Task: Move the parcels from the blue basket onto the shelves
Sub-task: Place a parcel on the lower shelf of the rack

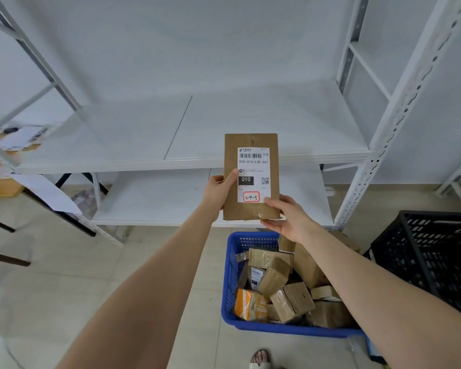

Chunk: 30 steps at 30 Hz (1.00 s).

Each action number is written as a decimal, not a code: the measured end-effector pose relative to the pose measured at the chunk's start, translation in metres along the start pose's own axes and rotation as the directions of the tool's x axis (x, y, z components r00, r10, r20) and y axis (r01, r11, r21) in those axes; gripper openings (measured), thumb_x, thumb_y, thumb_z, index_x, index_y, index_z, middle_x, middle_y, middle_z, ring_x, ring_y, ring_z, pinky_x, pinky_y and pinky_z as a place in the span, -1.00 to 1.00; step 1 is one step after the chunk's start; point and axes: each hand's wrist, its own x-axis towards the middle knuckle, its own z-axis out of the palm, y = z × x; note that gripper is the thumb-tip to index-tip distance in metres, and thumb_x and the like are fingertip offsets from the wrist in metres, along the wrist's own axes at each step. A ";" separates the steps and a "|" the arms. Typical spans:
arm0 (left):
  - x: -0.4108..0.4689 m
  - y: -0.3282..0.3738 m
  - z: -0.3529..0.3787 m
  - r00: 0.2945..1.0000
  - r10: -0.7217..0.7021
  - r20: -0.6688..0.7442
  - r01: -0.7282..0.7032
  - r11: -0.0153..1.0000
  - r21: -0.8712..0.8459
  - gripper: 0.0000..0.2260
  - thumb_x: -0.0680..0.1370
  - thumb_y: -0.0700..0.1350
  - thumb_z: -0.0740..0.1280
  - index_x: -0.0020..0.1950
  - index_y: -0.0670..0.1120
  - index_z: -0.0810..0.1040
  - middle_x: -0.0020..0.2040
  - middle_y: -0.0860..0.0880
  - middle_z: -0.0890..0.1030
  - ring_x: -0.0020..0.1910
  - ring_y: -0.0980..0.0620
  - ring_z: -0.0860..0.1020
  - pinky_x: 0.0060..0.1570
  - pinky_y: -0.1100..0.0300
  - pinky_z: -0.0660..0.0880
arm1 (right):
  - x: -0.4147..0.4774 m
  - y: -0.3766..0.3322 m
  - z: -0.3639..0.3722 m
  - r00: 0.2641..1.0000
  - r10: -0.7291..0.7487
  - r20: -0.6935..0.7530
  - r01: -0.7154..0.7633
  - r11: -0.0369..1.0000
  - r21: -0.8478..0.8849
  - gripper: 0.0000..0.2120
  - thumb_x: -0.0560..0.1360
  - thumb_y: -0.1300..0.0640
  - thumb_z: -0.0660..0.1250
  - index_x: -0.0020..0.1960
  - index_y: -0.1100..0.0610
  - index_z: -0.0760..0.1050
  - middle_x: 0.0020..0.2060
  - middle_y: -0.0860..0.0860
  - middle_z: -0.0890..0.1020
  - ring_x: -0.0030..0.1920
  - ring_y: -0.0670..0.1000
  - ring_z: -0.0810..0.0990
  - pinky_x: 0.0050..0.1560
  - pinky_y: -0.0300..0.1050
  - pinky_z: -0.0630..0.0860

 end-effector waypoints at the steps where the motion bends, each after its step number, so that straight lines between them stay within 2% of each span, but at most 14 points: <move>1: -0.002 0.001 0.001 1.000 0.022 -0.002 -0.022 1.000 0.015 -0.46 0.53 0.18 0.30 0.37 -0.10 0.30 0.10 -0.02 0.54 -0.02 0.03 0.54 -0.10 0.13 0.49 | 0.000 0.000 0.001 1.000 -0.015 -0.013 0.014 1.000 -0.015 -0.48 0.41 0.25 0.48 0.30 0.10 0.37 0.10 0.13 0.59 0.08 0.17 0.60 0.13 0.18 0.57; 3: -0.003 -0.001 0.003 0.997 0.076 -0.006 -0.076 0.997 0.025 -0.44 0.52 0.18 0.31 0.42 -0.07 0.28 0.13 -0.02 0.58 -0.05 0.06 0.58 -0.17 0.17 0.52 | 0.000 0.000 0.003 0.999 -0.040 -0.031 0.038 0.997 -0.062 -0.44 0.39 0.24 0.51 0.30 0.07 0.35 0.09 0.11 0.60 0.08 0.15 0.60 0.11 0.15 0.59; 7: -0.003 0.003 0.000 0.995 0.095 -0.038 -0.090 0.988 0.125 -0.35 0.53 0.30 0.18 0.54 0.15 0.02 0.28 -0.01 0.50 0.21 -0.10 0.52 0.11 -0.06 0.50 | 0.002 0.003 0.003 0.998 -0.054 -0.030 0.050 0.991 -0.126 -0.44 0.38 0.27 0.51 0.27 0.03 0.34 0.14 0.07 0.57 0.14 0.13 0.56 0.02 0.08 0.61; 10: 0.002 0.007 -0.006 0.997 0.071 -0.036 -0.064 0.985 0.163 -0.43 0.53 0.33 0.12 0.50 0.16 0.16 0.26 -0.03 0.54 0.15 -0.11 0.53 0.07 -0.12 0.53 | 0.005 0.007 0.004 0.996 -0.082 -0.023 0.076 0.981 -0.181 -0.46 0.39 0.28 0.50 0.26 0.02 0.34 0.12 0.02 0.58 0.10 0.07 0.56 0.03 0.07 0.59; 13: 0.009 0.005 -0.012 0.998 0.035 -0.052 -0.030 0.995 0.095 -0.50 0.57 0.24 0.16 0.44 0.05 0.31 0.21 -0.03 0.58 0.07 -0.05 0.55 -0.02 0.01 0.51 | 0.010 0.013 0.012 0.995 -0.094 -0.037 0.085 0.977 -0.196 -0.48 0.39 0.23 0.51 0.24 0.03 0.35 0.06 0.00 0.59 0.01 0.01 0.58 0.02 0.07 0.59; 17: 0.024 -0.003 -0.024 0.996 0.050 -0.077 -0.042 0.995 0.094 -0.70 0.60 0.10 0.19 0.18 -0.09 0.44 0.09 -0.04 0.60 0.07 -0.05 0.56 -0.02 0.10 0.47 | 0.021 0.024 0.020 0.995 -0.079 -0.067 0.062 0.972 -0.226 -0.47 0.38 0.19 0.53 0.25 0.06 0.35 0.09 0.03 0.60 0.09 0.08 0.59 0.13 0.17 0.56; 18: 0.029 -0.005 -0.029 0.996 0.049 -0.080 -0.041 0.995 0.095 -0.70 0.59 0.08 0.21 0.18 -0.10 0.45 0.09 -0.04 0.60 0.07 -0.04 0.55 0.00 0.10 0.47 | 0.024 0.027 0.023 0.995 -0.070 -0.065 0.054 0.973 -0.225 -0.47 0.38 0.19 0.53 0.26 0.06 0.36 0.10 0.04 0.60 0.10 0.09 0.59 0.13 0.17 0.56; 20: 0.041 -0.007 -0.040 0.996 0.052 -0.075 -0.045 0.995 0.093 -0.57 0.56 0.10 0.25 0.34 -0.10 0.37 0.20 -0.08 0.57 0.13 -0.06 0.54 0.10 0.03 0.50 | 0.031 0.033 0.028 0.996 -0.057 -0.067 0.041 0.976 -0.216 -0.49 0.39 0.22 0.52 0.24 0.07 0.37 0.09 0.05 0.61 0.10 0.09 0.59 0.12 0.15 0.57; 22: 0.053 -0.008 -0.052 0.997 0.051 -0.051 -0.045 0.993 0.111 -0.34 0.52 0.22 0.25 0.52 -0.01 0.12 0.33 -0.11 0.49 0.24 -0.11 0.49 0.14 -0.07 0.52 | 0.039 0.038 0.035 0.996 -0.050 -0.072 0.032 0.972 -0.232 -0.53 0.39 0.24 0.51 0.20 0.06 0.38 0.08 0.05 0.61 0.09 0.08 0.59 0.09 0.13 0.58; 23: 0.061 -0.009 -0.059 0.998 0.056 -0.042 -0.051 0.990 0.132 -0.28 0.51 0.27 0.23 0.55 0.07 0.00 0.37 -0.11 0.44 0.27 -0.14 0.47 0.11 -0.09 0.53 | 0.045 0.041 0.040 0.996 -0.046 -0.074 0.027 0.969 -0.245 -0.54 0.39 0.26 0.51 0.18 0.06 0.39 0.07 0.05 0.62 0.10 0.08 0.59 0.09 0.13 0.59; 25: 0.080 -0.012 -0.074 0.995 0.099 -0.025 -0.092 0.975 0.203 -0.33 0.53 0.29 0.17 0.54 0.19 -0.08 0.40 -0.09 0.40 0.28 -0.17 0.46 0.08 -0.11 0.54 | 0.057 0.046 0.053 0.996 -0.041 -0.085 0.018 0.966 -0.259 -0.53 0.38 0.29 0.51 0.18 0.07 0.39 0.07 0.05 0.62 0.10 0.08 0.60 0.08 0.12 0.59; 28: 0.117 -0.021 -0.100 0.988 0.153 0.032 -0.156 0.946 0.285 -0.46 0.50 0.33 0.11 0.46 0.30 0.09 0.24 -0.08 0.52 0.17 -0.16 0.52 0.10 -0.17 0.52 | 0.080 0.059 0.080 0.992 -0.029 -0.121 -0.001 0.970 -0.244 -0.54 0.38 0.31 0.50 0.16 0.07 0.39 0.06 0.06 0.63 0.08 0.09 0.61 0.07 0.10 0.60; 30: 0.143 -0.028 -0.121 0.989 0.136 0.066 -0.149 0.945 0.292 -0.50 0.48 0.30 0.11 0.40 0.25 0.20 0.12 -0.09 0.55 0.11 -0.16 0.53 0.07 -0.19 0.53 | 0.096 0.071 0.101 0.988 -0.008 -0.156 -0.027 0.976 -0.218 -0.54 0.38 0.33 0.50 0.16 0.08 0.39 0.05 0.07 0.63 0.06 0.09 0.61 0.04 0.07 0.60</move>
